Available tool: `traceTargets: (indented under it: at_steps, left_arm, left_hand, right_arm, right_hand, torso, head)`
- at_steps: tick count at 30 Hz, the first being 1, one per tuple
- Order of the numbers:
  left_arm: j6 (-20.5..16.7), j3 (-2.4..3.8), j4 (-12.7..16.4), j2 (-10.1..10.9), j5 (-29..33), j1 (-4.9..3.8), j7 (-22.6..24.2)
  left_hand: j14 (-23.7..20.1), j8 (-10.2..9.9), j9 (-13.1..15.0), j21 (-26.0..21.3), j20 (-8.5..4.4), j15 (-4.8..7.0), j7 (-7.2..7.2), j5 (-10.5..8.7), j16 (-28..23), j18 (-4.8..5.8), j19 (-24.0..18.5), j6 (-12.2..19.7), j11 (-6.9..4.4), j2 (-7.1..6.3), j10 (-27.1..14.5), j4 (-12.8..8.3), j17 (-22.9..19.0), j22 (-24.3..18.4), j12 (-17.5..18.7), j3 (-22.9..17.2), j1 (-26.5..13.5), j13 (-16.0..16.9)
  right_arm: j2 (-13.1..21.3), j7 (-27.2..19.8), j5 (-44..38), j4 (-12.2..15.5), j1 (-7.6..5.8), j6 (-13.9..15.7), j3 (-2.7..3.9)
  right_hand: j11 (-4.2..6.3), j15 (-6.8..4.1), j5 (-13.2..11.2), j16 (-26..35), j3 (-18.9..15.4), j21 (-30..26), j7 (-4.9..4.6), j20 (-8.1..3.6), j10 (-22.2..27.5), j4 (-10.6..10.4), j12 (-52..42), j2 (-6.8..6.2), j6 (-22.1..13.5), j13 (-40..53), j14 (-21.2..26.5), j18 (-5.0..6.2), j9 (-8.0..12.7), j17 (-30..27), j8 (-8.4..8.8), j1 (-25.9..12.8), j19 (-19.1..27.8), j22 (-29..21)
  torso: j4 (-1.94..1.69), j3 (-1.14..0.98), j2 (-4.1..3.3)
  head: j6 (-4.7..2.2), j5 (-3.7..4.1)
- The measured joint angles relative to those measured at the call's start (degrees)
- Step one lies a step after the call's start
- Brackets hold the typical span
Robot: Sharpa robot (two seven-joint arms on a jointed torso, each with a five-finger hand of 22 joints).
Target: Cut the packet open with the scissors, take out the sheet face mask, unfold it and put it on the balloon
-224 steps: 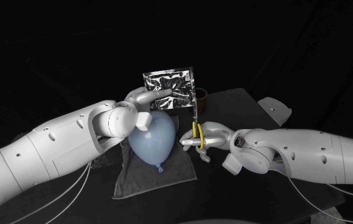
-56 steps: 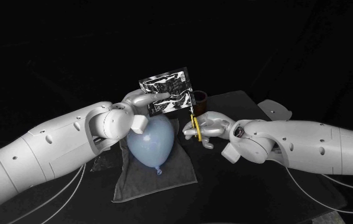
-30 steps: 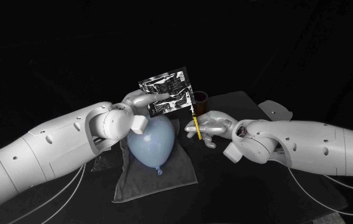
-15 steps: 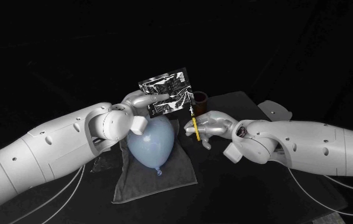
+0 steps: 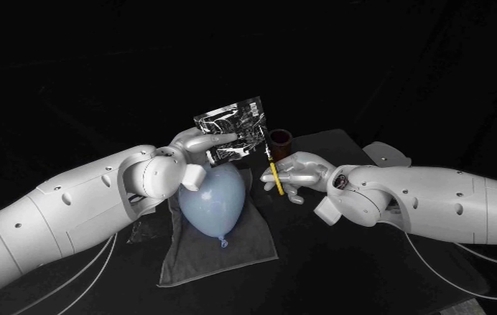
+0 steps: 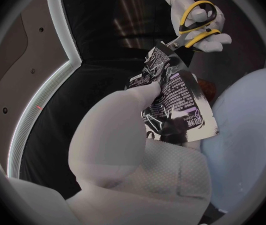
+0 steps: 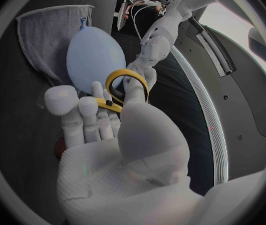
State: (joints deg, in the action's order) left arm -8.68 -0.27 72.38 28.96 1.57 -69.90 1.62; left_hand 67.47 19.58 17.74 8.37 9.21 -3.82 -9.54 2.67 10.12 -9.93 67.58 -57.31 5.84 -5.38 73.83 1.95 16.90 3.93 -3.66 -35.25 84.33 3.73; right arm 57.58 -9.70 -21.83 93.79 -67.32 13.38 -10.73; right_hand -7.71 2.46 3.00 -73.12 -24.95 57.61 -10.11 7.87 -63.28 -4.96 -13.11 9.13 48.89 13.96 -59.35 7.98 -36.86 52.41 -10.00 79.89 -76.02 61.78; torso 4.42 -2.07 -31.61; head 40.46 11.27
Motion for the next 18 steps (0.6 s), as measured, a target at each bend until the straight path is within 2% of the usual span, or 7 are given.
traceTargets:
  at_steps: [2,6,18]
  left_arm:
    - [0.1,0.00,0.0,0.0,-0.1,0.00,0.0]
    - [0.2,-0.02,-0.1,0.1,-0.2,0.00,0.0]
    - [0.5,-0.07,-0.2,0.1,-0.5,0.06,0.0]
  left_hand:
    - [0.0,0.1,0.0,0.0,0.00,0.00,0.00,0.00,0.0,0.01,0.0,0.0,0.00,-0.07,0.0,0.0,0.0,0.0,0.0,0.0,-0.1,0.0]
    - [0.0,0.1,0.0,0.0,0.00,0.00,0.00,0.00,0.0,0.06,0.0,0.0,0.00,-0.07,0.0,0.0,0.0,0.0,0.0,0.0,-0.1,0.0]
    - [0.0,0.1,0.0,0.0,0.00,0.02,0.00,-0.01,0.0,0.15,0.0,0.0,0.09,-0.07,0.3,0.0,0.0,0.0,0.0,0.0,-0.1,0.0]
  right_arm:
    - [0.1,0.0,0.4,-0.1,-0.11,-0.2,0.00]
    - [0.4,0.1,1.2,-0.1,-0.26,-0.8,0.00]
    - [1.6,0.9,2.6,1.0,-0.43,-2.9,0.04]
  right_hand:
    - [0.17,-0.32,0.0,-0.5,-0.1,1.7,0.36,-0.36,-0.8,0.4,-0.4,0.18,0.5,0.2,-1.3,-0.49,0.1,0.8,-0.19,0.1,-0.9,1.3]
    - [0.37,-0.72,0.0,-0.5,-0.1,2.1,0.31,-0.48,-1.4,0.4,-0.4,0.25,0.9,0.2,-2.1,-0.51,0.1,1.1,-0.21,0.2,-1.0,1.8]
    - [0.64,-0.73,0.0,-0.5,-0.1,2.1,0.42,-0.48,-1.9,0.4,-0.4,0.69,1.0,0.2,-2.5,-0.57,0.3,1.0,-0.21,-0.1,-1.0,1.5]
  torso:
    - [0.00,-0.01,0.00]
    - [0.02,0.00,0.01]
    - [-0.01,0.04,0.04]
  head:
    - [0.04,0.08]
    - [0.10,0.14]
    - [0.06,0.28]
